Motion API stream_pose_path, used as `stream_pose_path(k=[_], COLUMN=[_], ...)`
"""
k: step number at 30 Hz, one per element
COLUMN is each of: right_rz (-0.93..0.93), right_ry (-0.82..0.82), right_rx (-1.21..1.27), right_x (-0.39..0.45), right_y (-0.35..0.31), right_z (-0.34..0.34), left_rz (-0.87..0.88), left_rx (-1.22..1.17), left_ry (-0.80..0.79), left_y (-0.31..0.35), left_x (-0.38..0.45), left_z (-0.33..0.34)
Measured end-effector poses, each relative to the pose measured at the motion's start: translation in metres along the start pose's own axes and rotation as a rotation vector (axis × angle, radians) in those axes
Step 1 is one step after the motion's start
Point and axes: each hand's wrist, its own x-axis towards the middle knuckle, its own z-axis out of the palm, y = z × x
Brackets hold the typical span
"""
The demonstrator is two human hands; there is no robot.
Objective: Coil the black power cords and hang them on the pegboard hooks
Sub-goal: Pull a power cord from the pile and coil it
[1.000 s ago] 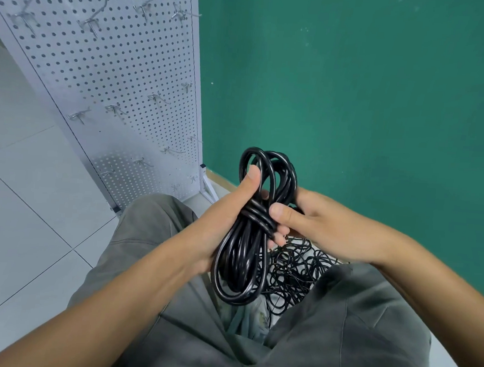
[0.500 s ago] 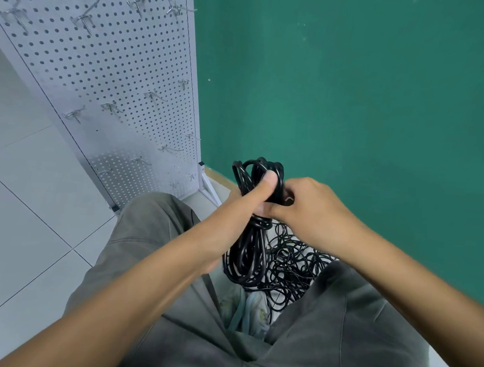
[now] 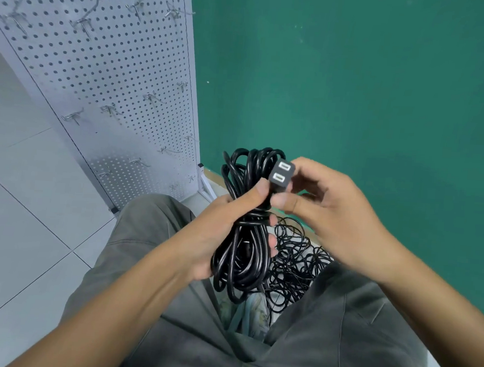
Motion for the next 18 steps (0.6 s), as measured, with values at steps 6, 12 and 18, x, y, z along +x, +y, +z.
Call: stream_pose_path(k=[6,12,18], right_rz=[-0.02,-0.093,-0.106], right_ry=[0.272,0.429,0.55], right_rx=[0.305,0.466,0.421], right_x=[-0.011,-0.015,-0.022], right_y=[0.002,-0.012,-0.022], right_z=[0.012,0.006,0.012], left_rz=[0.015,0.101,0.083], left_rx=[-0.139,-0.169,-0.059], left_ry=[-0.073,-0.027,0.061], left_y=[-0.001,0.0,0.005], left_x=[-0.019,-0.03,-0.037], left_z=[0.006,0.019,0.032])
